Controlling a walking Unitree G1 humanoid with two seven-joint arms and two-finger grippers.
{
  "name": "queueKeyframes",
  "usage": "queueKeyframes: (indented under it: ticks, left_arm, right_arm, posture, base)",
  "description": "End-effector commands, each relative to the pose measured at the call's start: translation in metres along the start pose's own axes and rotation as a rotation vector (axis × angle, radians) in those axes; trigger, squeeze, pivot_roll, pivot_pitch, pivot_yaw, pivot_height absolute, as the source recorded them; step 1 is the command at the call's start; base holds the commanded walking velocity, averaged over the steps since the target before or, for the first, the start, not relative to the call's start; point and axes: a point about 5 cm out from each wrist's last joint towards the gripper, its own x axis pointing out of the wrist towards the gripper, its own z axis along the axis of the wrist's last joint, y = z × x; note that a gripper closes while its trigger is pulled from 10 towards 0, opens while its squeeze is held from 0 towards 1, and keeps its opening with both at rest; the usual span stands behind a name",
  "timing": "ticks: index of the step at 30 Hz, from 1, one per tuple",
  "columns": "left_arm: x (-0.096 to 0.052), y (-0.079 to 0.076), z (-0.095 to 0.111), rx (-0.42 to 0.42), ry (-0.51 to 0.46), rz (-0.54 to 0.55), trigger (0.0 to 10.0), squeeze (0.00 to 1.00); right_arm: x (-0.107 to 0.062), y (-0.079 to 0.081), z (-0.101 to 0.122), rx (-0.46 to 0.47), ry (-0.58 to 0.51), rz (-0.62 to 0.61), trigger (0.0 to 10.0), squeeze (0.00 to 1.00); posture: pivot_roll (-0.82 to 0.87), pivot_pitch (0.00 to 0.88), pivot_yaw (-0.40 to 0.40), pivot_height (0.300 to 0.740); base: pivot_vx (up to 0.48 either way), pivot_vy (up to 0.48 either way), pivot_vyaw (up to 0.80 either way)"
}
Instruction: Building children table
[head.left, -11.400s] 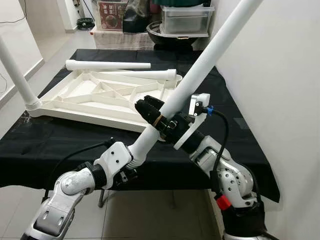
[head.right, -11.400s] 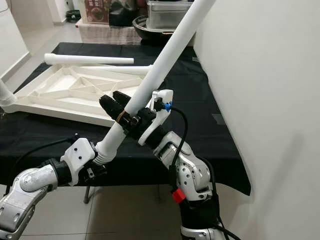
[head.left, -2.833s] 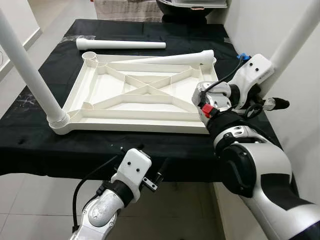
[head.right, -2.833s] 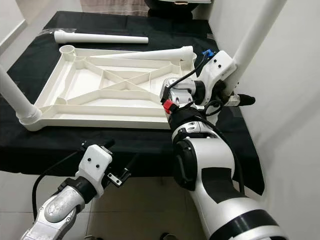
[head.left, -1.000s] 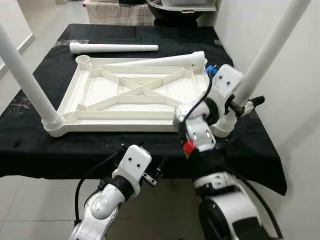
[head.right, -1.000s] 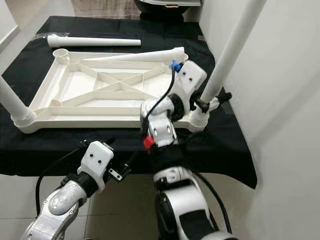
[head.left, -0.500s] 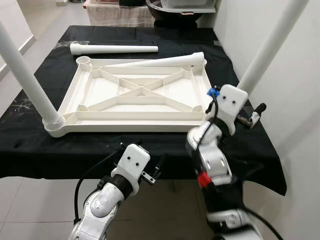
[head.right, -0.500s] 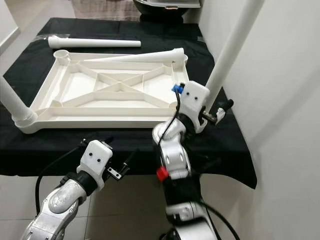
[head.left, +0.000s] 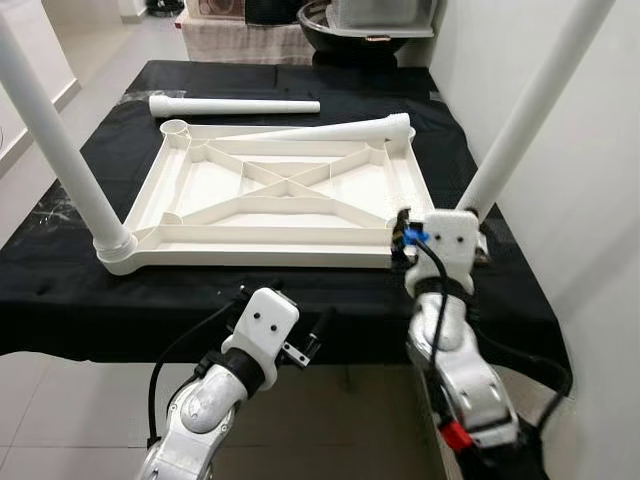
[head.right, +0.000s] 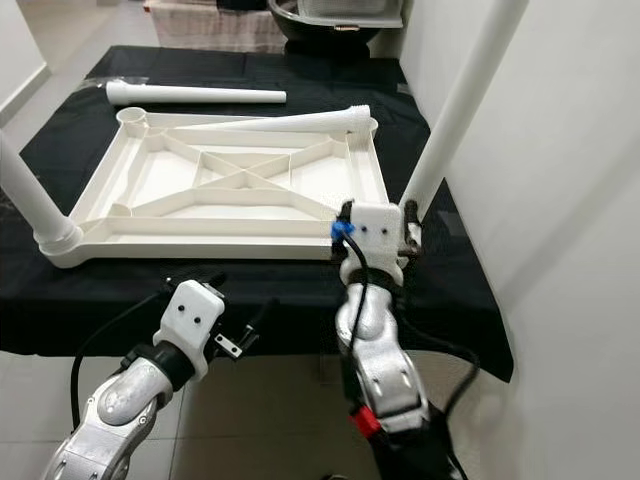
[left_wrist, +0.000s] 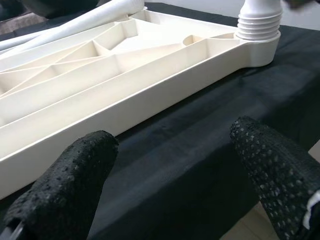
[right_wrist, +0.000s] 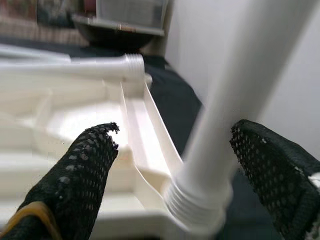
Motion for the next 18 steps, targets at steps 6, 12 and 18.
queueKeyframes:
  ticks: [6, 12, 18]
  left_arm:
    - [-0.006, -0.007, -0.005, -0.012, 0.012, -0.021, 10.0, 0.0]
    - [-0.016, -0.011, -0.013, -0.052, 0.043, -0.009, 10.0, 0.0]
    - [-0.028, -0.012, -0.021, -0.106, 0.084, 0.054, 10.0, 0.0]
  right_arm:
    - [-0.013, -0.013, -0.019, 0.058, 0.066, 0.191, 10.0, 0.0]
    - [-0.024, -0.017, -0.029, 0.14, 0.042, 0.387, 10.0, 0.0]
    - [-0.045, -0.009, -0.035, 0.165, 0.055, 0.55, 10.0, 0.0]
  posture:
    - [0.05, 0.118, -0.041, 0.74]
    - [0.05, 0.094, -0.037, 0.74]
    - [0.05, 0.072, -0.042, 0.74]
  base:
    - [0.0, 0.0, 0.0]
    - [0.0, 0.0, 0.0]
    - [0.0, 0.0, 0.0]
